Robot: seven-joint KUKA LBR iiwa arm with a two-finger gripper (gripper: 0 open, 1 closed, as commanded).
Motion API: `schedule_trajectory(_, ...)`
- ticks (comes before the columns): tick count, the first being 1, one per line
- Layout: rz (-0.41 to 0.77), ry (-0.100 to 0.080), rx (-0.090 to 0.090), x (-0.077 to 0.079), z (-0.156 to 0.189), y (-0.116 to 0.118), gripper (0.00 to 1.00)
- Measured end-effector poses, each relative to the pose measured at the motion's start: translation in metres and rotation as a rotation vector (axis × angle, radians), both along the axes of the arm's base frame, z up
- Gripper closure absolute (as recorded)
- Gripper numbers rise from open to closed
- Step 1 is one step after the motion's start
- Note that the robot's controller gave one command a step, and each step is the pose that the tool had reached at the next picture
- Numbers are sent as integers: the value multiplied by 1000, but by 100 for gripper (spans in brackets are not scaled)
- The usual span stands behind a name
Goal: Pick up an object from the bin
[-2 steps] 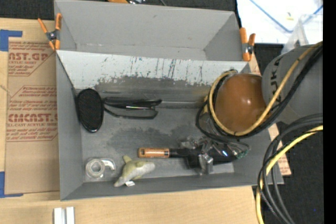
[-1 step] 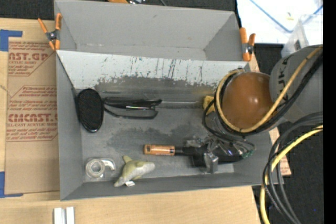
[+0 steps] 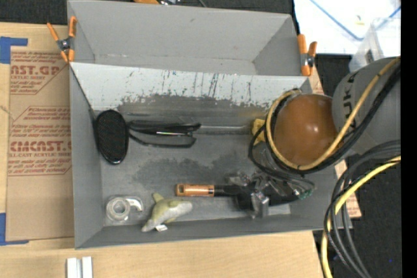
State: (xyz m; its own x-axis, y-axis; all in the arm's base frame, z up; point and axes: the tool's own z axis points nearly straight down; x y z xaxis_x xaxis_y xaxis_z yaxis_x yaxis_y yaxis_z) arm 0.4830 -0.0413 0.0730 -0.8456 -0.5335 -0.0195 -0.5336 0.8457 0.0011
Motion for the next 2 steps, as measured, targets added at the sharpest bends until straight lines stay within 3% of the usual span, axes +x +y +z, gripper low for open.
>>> schedule_trajectory(1, -54, -1, 3, 1, -2, -9, 100)
schedule_trajectory(2, -32, -10, 5, -1, -2, -18, 100)
